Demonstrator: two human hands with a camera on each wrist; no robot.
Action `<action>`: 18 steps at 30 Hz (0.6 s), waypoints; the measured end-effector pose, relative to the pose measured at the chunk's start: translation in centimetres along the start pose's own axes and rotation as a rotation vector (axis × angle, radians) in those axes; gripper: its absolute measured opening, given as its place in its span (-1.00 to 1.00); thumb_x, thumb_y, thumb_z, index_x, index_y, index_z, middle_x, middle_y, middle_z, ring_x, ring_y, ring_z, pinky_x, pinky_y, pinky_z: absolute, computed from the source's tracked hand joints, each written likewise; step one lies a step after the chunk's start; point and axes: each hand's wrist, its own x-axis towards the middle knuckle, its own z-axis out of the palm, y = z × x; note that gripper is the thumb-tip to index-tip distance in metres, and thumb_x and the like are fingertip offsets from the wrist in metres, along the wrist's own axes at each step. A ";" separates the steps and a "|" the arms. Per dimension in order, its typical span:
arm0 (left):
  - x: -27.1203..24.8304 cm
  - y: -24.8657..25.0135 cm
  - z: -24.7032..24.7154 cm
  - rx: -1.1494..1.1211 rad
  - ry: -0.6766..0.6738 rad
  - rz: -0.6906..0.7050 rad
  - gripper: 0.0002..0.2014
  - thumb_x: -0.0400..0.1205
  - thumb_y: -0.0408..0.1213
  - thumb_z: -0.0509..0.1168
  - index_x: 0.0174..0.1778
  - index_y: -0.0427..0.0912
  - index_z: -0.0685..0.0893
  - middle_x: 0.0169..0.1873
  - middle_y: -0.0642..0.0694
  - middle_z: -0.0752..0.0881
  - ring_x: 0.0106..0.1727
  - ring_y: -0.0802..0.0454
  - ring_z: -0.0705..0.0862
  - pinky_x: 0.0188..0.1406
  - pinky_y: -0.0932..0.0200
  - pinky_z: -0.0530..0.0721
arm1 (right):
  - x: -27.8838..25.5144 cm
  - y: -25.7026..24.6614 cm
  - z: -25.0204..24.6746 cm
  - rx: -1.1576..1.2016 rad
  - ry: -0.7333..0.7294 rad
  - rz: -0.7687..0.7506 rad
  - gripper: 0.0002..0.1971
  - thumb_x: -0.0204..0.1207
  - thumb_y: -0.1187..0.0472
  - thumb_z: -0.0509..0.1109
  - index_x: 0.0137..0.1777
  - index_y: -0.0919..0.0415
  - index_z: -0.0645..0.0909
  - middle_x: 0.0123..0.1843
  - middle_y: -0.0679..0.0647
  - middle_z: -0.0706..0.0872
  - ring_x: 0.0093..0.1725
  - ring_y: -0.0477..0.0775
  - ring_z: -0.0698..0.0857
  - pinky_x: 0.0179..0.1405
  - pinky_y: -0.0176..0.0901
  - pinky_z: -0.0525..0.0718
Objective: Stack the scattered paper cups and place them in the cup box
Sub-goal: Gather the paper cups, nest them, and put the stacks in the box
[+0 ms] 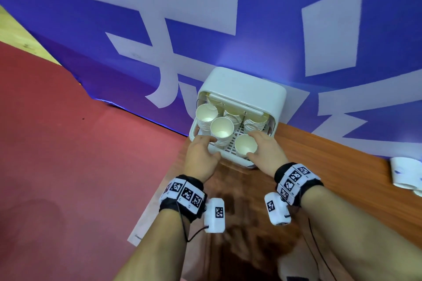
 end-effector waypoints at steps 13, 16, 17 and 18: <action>-3.2 13.4 11.0 -0.089 -0.232 0.232 -0.62 0.49 -0.37 0.43 0.24 -0.15 0.68 0.20 -0.08 0.65 0.21 -0.02 0.63 0.34 0.08 0.55 | -14.3 11.1 -10.8 0.086 0.192 0.227 -0.57 0.60 0.16 0.39 0.47 0.07 0.51 0.42 -0.01 0.55 0.30 0.01 0.59 0.35 -0.15 0.53; -4.8 16.8 14.6 -0.084 -0.305 0.297 -0.62 0.48 -0.35 0.44 0.23 -0.14 0.68 0.19 -0.07 0.62 0.20 -0.03 0.63 0.33 0.04 0.57 | -18.0 15.2 -12.7 0.110 0.240 0.310 -0.57 0.59 0.16 0.41 0.45 0.05 0.52 0.39 -0.02 0.57 0.20 0.00 0.63 0.32 -0.10 0.57; -5.4 17.9 15.7 -0.070 -0.325 0.315 -0.63 0.49 -0.34 0.44 0.24 -0.13 0.68 0.19 -0.06 0.62 0.20 -0.02 0.63 0.32 0.03 0.57 | -19.1 16.6 -13.2 0.120 0.251 0.332 -0.57 0.58 0.16 0.41 0.45 0.06 0.52 0.39 -0.01 0.57 0.19 0.00 0.64 0.32 -0.10 0.57; -6.0 18.9 16.7 -0.051 -0.341 0.333 -0.63 0.50 -0.31 0.44 0.24 -0.12 0.68 0.20 -0.05 0.62 0.19 0.00 0.63 0.31 0.04 0.58 | -20.2 17.8 -13.6 0.131 0.260 0.352 -0.57 0.58 0.16 0.41 0.45 0.06 0.52 0.39 0.00 0.57 0.18 0.01 0.65 0.31 -0.10 0.57</action>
